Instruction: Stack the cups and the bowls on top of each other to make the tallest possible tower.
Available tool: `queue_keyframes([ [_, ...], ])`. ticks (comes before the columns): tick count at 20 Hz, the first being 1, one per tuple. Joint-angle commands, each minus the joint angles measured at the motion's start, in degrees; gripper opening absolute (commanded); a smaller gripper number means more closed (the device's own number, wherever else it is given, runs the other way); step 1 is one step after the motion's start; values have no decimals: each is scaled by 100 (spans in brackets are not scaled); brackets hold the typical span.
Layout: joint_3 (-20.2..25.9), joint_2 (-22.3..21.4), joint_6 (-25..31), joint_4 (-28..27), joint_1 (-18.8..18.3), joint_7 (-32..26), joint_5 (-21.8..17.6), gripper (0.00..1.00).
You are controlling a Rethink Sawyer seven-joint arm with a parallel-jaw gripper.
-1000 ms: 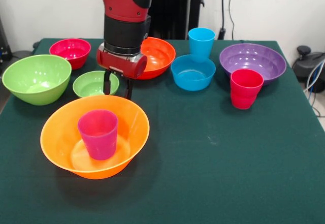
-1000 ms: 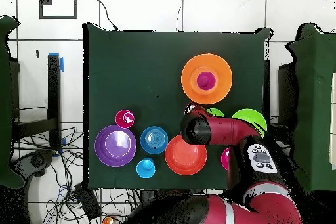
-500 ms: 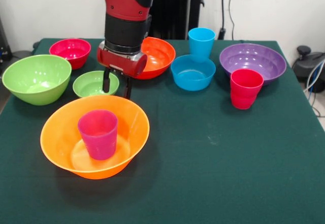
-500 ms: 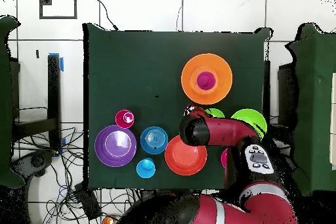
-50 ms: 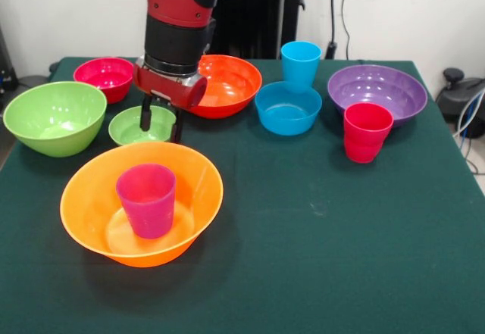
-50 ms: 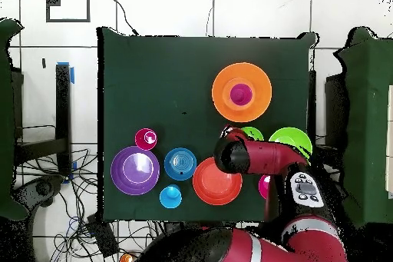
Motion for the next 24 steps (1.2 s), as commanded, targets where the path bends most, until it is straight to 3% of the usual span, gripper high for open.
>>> queue_keyframes([
  [1, 232, 210, 576, -167, 146, 69, -41, 100],
  [4, 267, 471, 415, -278, 140, 138, -22, 100],
  [10, -9, 1220, -151, -714, 464, 473, 25, 100],
  [20, -146, 1358, -177, -718, 572, 491, 94, 100],
  [21, -155, 1365, -152, -708, 572, 503, 122, 0],
  [24, -395, 1438, -88, -821, 777, 597, 160, 0],
])
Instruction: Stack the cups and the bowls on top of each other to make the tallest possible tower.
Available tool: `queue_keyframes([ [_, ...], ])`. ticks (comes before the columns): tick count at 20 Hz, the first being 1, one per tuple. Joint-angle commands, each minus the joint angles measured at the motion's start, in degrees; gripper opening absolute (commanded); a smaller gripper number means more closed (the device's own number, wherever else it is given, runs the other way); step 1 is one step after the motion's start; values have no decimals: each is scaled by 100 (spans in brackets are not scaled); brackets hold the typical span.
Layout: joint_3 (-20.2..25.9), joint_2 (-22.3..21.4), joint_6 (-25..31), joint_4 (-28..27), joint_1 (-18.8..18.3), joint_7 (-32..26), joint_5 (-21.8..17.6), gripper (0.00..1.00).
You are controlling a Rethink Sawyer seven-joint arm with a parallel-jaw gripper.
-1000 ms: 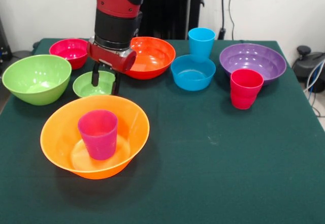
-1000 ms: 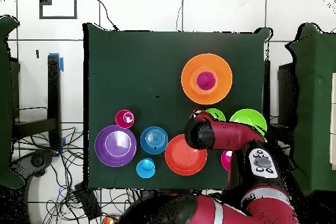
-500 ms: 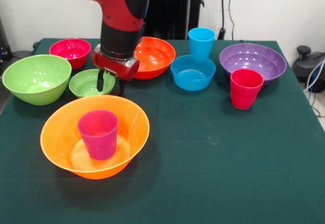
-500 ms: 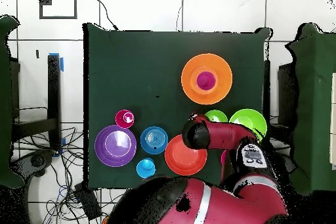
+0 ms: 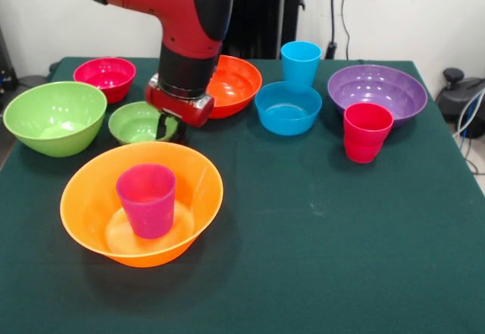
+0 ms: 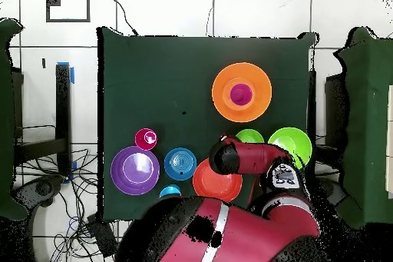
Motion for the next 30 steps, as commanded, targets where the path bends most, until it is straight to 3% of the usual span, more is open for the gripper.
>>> queue_keyframes([
  [1, 98, 581, -40, -469, 291, 577, 156, 0],
  [9, 133, 378, 152, -414, 278, 467, 241, 0],
  [13, 421, -416, 606, -49, 134, 201, 290, 0],
  [16, 620, -1332, 1386, 260, 72, -114, 468, 0],
  [20, 784, -1981, 2208, 264, 11, -368, 700, 0],
  [30, 1032, -2332, 3014, -31, -148, -511, 956, 0],
])
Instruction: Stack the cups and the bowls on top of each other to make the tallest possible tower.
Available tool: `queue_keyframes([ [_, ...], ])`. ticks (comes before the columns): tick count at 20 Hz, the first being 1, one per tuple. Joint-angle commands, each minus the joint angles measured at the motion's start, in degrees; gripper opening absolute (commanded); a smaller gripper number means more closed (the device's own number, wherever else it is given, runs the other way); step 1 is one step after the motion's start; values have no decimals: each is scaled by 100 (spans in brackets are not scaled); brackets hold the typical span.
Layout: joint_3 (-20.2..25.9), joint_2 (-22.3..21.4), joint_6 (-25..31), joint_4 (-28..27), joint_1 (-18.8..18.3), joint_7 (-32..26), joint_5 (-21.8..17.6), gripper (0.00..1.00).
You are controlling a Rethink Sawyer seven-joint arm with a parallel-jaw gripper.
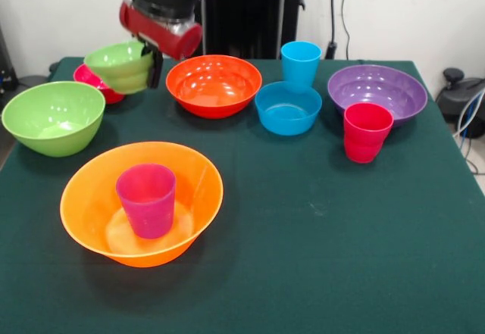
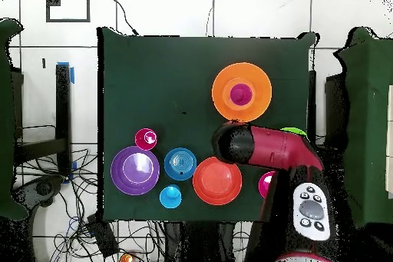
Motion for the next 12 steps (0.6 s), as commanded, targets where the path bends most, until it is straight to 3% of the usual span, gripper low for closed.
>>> queue_keyframes([
  [1, 922, -473, 1003, -174, -147, -524, 353, 0],
  [5, 974, -587, 1339, -332, -173, -600, 378, 0],
  [12, 903, -551, 2139, -1255, -117, -683, 238, 0],
])
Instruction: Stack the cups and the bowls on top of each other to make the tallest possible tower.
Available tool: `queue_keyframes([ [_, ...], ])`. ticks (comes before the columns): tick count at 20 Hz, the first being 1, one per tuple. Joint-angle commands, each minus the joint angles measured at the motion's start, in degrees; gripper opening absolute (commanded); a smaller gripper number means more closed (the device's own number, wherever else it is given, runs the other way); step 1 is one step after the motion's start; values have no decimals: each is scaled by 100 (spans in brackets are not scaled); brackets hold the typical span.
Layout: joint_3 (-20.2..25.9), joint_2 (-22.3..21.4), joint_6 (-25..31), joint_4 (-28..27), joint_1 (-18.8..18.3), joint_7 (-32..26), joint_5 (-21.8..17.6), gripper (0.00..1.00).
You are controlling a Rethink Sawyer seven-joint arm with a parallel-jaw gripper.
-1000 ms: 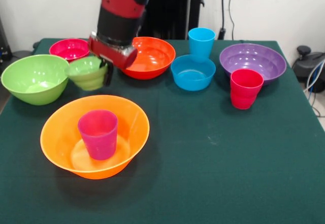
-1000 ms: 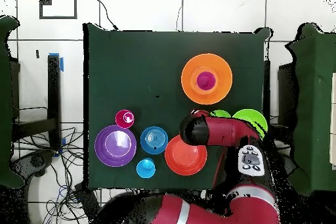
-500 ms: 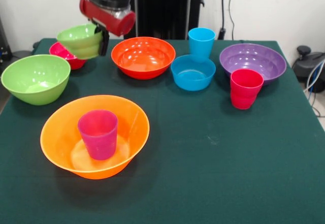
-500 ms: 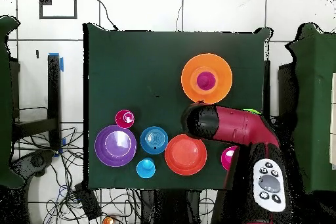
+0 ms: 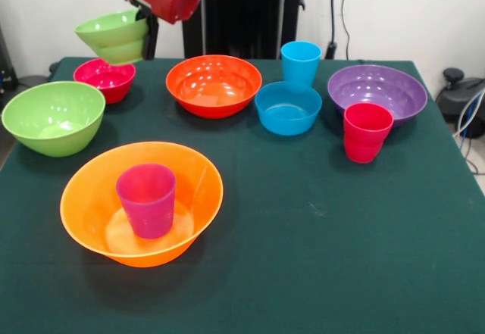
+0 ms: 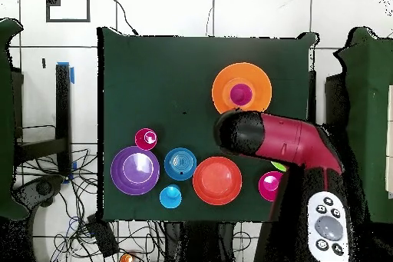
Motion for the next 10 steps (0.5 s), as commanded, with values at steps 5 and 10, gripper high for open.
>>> queue_keyframes([
  [5, 661, 280, 1903, -1695, -118, -856, -76, 0],
  [10, 762, 776, 2649, -2675, -300, -960, -134, 0],
])
